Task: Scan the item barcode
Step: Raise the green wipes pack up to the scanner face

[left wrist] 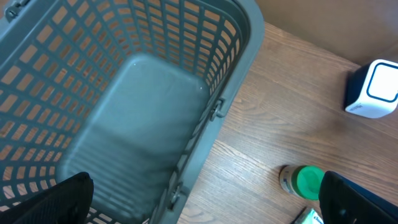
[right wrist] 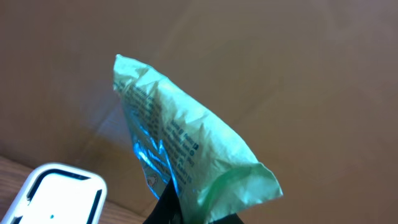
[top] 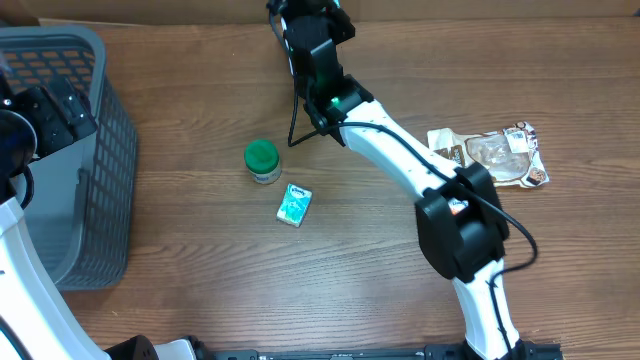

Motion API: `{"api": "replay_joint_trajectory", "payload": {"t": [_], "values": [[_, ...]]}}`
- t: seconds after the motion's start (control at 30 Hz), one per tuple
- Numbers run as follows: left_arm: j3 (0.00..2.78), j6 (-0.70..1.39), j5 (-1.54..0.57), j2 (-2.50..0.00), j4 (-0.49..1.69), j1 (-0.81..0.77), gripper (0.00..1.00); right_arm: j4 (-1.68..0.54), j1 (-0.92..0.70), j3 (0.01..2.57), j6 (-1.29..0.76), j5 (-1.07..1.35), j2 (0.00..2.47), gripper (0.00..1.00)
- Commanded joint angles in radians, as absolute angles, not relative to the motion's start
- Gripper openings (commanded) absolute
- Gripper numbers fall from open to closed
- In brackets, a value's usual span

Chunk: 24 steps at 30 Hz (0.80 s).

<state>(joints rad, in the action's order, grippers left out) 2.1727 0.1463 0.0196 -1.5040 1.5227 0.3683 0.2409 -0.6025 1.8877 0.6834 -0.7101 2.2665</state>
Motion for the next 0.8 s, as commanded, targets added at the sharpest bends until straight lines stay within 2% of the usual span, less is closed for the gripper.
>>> {"api": "replay_joint_trajectory", "payload": {"t": [0.0, 0.2, 0.57, 0.77], "values": [[2.18, 0.131, 0.026, -1.505, 1.519, 0.373, 1.0, 0.307, -0.575, 1.913, 0.943, -0.615, 2.354, 0.04], [2.18, 0.131, 0.026, -1.505, 1.519, 0.373, 1.0, 0.428, -0.563, 1.913, 1.139, -0.615, 2.477, 0.04], [2.18, 0.131, 0.026, -1.505, 1.519, 0.373, 0.99, 0.496, -0.561, 1.913, 1.155, -0.635, 2.527, 0.04], [2.18, 0.131, 0.026, -1.505, 1.519, 0.373, 1.0, 0.516, -0.561, 1.913, 1.254, -0.689, 2.527, 0.04]]}}
